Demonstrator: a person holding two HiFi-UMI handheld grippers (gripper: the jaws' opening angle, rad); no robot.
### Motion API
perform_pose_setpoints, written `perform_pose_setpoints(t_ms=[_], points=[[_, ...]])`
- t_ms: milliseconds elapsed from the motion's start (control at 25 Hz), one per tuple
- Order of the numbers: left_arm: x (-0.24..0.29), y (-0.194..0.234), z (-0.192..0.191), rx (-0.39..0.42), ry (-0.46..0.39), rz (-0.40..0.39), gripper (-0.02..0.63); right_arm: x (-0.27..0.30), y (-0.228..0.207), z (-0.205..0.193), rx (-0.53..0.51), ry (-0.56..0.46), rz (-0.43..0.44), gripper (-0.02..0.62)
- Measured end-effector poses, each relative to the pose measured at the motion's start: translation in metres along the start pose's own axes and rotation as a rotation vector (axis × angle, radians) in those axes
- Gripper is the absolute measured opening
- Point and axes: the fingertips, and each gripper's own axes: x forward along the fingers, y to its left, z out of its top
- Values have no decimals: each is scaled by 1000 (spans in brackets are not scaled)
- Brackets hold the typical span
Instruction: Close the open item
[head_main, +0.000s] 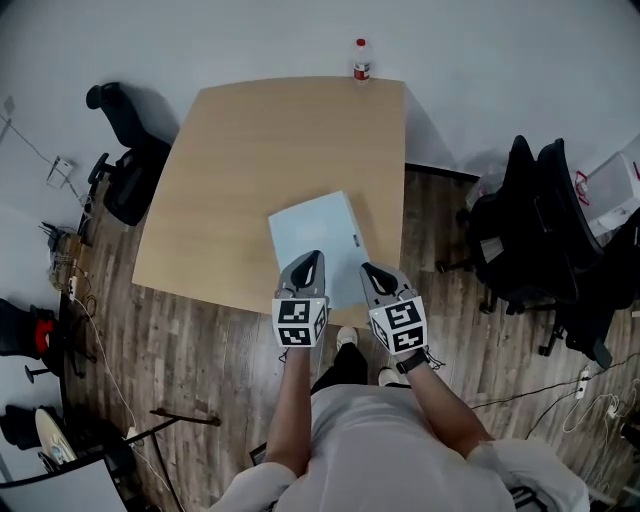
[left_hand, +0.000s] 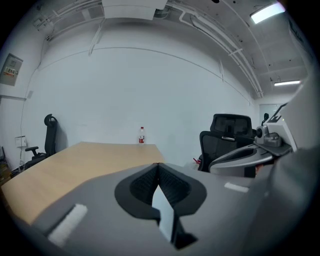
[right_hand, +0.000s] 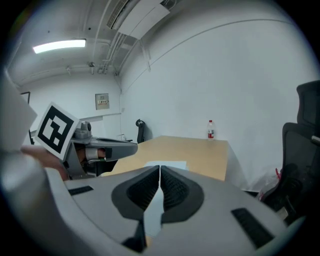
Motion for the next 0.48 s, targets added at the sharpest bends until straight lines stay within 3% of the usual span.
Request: perform_pose_setpoints(t_ms=[240, 480], points=[[27, 9, -15, -17, 57, -36, 9, 13, -14, -26, 19, 58, -27, 14], [61, 18, -26, 35, 105, -84, 9, 29, -14, -43, 33, 109, -2, 14]])
